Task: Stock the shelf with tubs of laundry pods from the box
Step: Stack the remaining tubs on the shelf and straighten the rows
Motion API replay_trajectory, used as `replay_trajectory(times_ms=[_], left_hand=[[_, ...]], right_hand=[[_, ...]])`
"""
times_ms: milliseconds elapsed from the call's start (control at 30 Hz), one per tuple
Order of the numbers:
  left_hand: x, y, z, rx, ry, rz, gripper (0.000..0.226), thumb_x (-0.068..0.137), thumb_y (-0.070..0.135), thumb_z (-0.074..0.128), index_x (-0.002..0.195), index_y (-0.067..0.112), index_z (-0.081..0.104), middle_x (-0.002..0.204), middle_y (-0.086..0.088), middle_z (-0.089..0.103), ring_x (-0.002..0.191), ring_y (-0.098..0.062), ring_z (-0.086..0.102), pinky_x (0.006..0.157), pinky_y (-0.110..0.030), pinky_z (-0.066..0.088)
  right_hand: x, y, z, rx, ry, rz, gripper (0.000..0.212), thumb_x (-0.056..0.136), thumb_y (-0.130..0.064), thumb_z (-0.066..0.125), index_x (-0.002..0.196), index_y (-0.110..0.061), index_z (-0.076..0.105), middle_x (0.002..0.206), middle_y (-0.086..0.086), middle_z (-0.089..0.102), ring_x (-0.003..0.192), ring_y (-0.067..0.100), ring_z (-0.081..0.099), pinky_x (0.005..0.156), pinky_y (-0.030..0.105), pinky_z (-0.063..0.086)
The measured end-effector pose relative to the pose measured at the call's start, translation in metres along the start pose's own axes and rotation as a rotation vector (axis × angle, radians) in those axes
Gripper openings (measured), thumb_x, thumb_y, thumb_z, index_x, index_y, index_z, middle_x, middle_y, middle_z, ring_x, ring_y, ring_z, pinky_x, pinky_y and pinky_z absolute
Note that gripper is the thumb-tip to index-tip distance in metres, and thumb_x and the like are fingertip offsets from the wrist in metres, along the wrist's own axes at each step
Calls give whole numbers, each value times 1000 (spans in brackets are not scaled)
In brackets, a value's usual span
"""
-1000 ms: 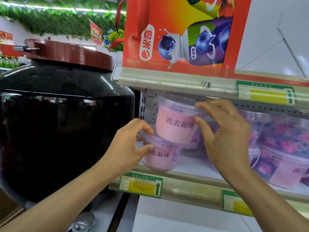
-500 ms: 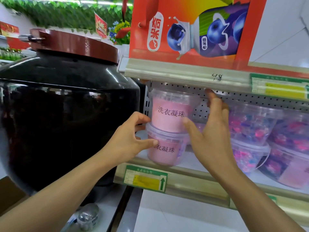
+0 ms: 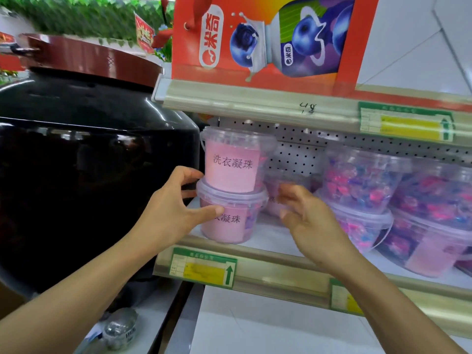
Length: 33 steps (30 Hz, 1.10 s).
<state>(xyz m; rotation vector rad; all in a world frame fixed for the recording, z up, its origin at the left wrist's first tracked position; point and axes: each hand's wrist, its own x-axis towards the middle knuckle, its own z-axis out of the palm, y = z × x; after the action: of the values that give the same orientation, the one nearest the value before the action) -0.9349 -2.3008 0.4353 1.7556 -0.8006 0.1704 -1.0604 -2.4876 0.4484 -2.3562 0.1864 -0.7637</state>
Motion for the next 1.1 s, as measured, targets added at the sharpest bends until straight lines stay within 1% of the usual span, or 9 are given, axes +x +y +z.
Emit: replay_trajectory(times_ms=[133,233,400,500,700,800,967,1033,1100], left_hand=[[-5,4,14,-17,10,-51,104,44,48,84,131,35,29,126,15,48,115,-7,51,98,-32,45],[-7,9,30,40,49,-42,109,52,32,89,136,34,20,107,22,50,101,-5,54,78,-15,43],[-8,13,39,94,127,-43,102,52,33,88,129,32,22,105,16,51,95,-12,56,67,-17,42],[-8,14,40,93,149,-53,96,52,34,88,123,32,24,101,18,51,95,-13,56,68,-21,44],[-6,14,35,78,150,-52,89,55,29,88,113,36,21,95,25,45,84,1,51,59,-6,37],[-6,12,32,70,146,-62,90,55,28,88,113,36,21,100,20,48,89,-4,52,61,-7,37],[-6,10,30,67,149,-63,89,54,28,88,113,36,21,99,22,48,86,2,53,60,-7,38],[-6,10,29,66,150,-66,89,54,28,88,113,36,22,98,23,47,86,2,53,61,-8,38],[-6,10,29,64,151,-68,89,54,28,88,113,36,22,98,23,47,86,1,53,62,-8,38]], right_hand=[[16,-11,-14,-448,153,-28,46,87,3,48,132,-6,45,127,14,49,107,33,55,86,33,42],[28,-22,-13,-760,93,-15,42,80,11,49,121,0,48,128,16,42,101,37,57,68,37,39],[54,-18,-7,-1024,-68,43,43,85,9,47,127,-1,46,125,19,45,112,35,52,79,38,43],[67,-14,-5,-1013,-138,108,41,89,3,43,130,-2,45,129,17,47,119,33,49,81,35,40],[78,-13,0,-980,-96,103,39,86,1,46,124,-4,49,124,16,50,116,35,52,73,36,39],[81,-9,2,-898,-60,67,37,88,4,42,123,-5,47,121,16,51,113,34,53,71,36,35],[82,1,9,-697,-53,84,43,87,4,50,128,-7,44,130,18,38,115,37,49,83,38,43],[80,0,9,-668,-38,131,48,86,7,46,131,-11,43,133,19,32,117,39,47,90,40,43],[80,-2,10,-648,-26,169,46,88,7,39,131,-11,44,129,21,38,114,40,49,87,39,43]])
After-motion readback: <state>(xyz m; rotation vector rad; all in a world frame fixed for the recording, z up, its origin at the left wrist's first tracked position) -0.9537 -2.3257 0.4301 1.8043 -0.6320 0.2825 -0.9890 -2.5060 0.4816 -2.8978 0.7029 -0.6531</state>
